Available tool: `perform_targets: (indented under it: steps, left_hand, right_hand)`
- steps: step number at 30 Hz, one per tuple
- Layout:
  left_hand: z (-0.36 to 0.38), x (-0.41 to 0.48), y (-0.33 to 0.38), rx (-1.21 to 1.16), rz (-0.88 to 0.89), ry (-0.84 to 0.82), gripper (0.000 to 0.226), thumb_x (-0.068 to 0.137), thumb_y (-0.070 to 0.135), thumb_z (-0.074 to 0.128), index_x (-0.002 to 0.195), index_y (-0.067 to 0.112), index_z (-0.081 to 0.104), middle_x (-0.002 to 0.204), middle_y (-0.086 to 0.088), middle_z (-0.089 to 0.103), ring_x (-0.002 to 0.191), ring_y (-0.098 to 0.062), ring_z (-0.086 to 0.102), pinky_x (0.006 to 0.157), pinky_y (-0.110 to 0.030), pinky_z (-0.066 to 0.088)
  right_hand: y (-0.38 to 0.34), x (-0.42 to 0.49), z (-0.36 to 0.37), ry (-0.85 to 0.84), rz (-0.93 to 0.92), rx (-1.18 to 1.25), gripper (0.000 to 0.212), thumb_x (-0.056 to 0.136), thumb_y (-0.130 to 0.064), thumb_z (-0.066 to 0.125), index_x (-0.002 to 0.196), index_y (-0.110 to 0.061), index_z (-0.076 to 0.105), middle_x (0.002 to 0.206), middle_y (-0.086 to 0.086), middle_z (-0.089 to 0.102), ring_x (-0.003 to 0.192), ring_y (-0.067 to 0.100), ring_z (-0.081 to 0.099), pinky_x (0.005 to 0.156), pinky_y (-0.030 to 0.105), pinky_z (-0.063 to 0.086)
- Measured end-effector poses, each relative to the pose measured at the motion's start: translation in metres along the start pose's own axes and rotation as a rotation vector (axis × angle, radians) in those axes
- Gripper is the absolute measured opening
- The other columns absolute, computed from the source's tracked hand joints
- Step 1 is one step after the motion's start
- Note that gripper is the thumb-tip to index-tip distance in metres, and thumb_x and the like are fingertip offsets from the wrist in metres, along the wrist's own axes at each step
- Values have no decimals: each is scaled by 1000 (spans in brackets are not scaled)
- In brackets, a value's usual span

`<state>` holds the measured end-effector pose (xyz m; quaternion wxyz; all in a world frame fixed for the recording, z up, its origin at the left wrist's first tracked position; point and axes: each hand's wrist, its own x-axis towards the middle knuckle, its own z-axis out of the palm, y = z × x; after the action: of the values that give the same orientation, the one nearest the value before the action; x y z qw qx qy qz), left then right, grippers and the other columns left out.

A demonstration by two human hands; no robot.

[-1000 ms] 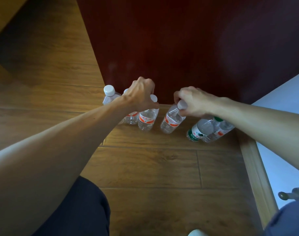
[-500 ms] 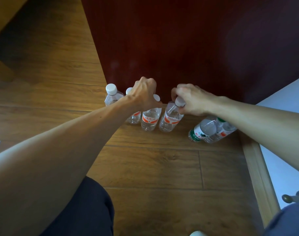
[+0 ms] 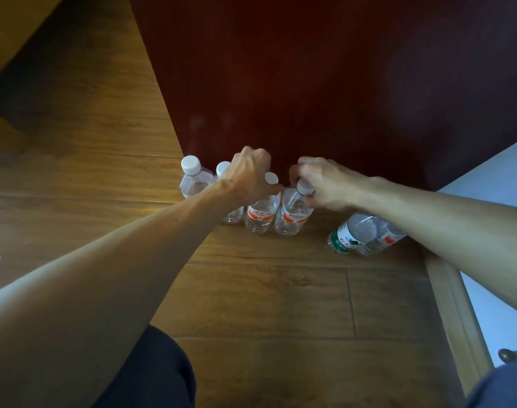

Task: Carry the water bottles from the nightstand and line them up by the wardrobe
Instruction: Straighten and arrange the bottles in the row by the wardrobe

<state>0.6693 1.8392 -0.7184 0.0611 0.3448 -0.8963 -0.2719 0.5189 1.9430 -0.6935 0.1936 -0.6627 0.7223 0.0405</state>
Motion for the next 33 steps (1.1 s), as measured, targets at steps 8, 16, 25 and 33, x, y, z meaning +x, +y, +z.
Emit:
perform_targets:
  steps: [8, 16, 25, 33]
  left_hand:
    - [-1, 1, -10, -30, 199, -86, 39, 72, 37, 83, 89, 8, 62, 79, 0, 62, 71, -16, 56, 60, -27, 39]
    - [-12, 5, -15, 17, 341, -117, 35, 72, 12, 80, 105, 11, 67, 92, 3, 63, 78, -11, 57, 72, -27, 48]
    - [-13, 7, -14, 48, 345, -167, 26, 73, 7, 77, 97, 9, 68, 88, -1, 66, 74, -11, 58, 63, -13, 42]
    - [-8, 8, -14, 118, 321, -152, 25, 75, 8, 78, 94, 15, 62, 91, 5, 55, 84, -16, 58, 69, -27, 45]
  right_hand:
    - [4, 1, 3, 21, -51, -4, 28, 86, -12, 68, 110, -13, 53, 103, 1, 46, 89, 21, 55, 67, 30, 46]
    - [14, -7, 2, 72, -46, 192, 40, 85, -22, 71, 121, -18, 52, 108, -5, 51, 102, 18, 54, 85, 35, 48]
    - [7, -2, 6, 111, 82, 162, 48, 90, -37, 68, 125, -11, 49, 119, 7, 53, 110, 24, 52, 82, 33, 44]
    - [2, 2, 11, 167, 89, 130, 26, 91, -29, 68, 102, -9, 56, 102, 5, 51, 89, 23, 57, 67, 31, 42]
